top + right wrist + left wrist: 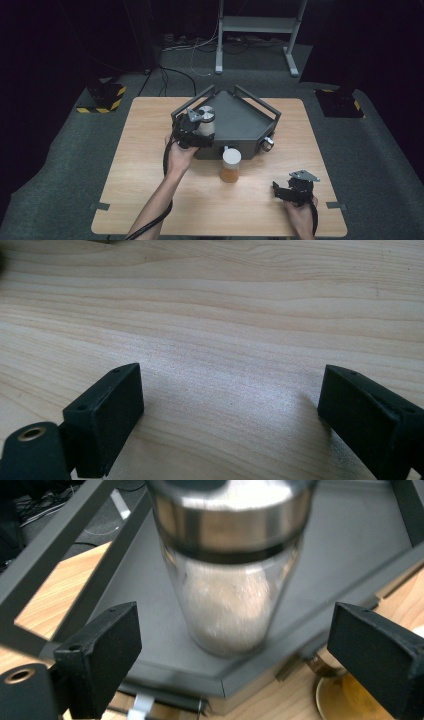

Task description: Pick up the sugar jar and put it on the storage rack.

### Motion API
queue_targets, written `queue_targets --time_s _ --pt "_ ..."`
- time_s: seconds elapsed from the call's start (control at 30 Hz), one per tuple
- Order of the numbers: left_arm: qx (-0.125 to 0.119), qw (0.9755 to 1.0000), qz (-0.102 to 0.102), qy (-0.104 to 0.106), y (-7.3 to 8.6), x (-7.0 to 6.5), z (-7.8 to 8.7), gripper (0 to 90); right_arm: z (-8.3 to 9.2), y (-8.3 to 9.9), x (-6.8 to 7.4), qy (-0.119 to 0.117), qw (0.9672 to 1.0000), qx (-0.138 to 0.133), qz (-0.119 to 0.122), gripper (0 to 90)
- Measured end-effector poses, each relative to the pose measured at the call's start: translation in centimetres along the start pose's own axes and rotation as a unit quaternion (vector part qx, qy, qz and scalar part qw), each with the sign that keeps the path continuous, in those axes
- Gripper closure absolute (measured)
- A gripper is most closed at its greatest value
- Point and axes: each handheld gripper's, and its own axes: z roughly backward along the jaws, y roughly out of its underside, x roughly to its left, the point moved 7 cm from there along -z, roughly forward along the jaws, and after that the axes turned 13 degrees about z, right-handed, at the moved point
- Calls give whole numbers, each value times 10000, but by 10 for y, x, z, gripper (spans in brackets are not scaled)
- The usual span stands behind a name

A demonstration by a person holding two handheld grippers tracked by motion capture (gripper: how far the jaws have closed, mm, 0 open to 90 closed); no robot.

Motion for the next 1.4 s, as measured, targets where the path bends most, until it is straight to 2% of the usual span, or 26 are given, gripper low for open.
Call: queue_targets --time_s 0.53,0.67,0.83,1.07,1.4 --pt "-119 9998 -20 161 46 5 23 71 0 0 0 0 10000 1 -3 110" --pt "-119 9998 -86 120 58 4 24 71 0 0 0 0 10000 2 -3 110" --pt "-94 9998 -87 126 76 2 21 69 0 0 0 0 10000 1 -3 110" --pt "58 9997 17 215 95 4 12 68 0 0 0 -1 10000 -1 0 110" --pt "258 9996 3 121 116 4 -3 68 0 0 0 0 10000 -1 -1 110"
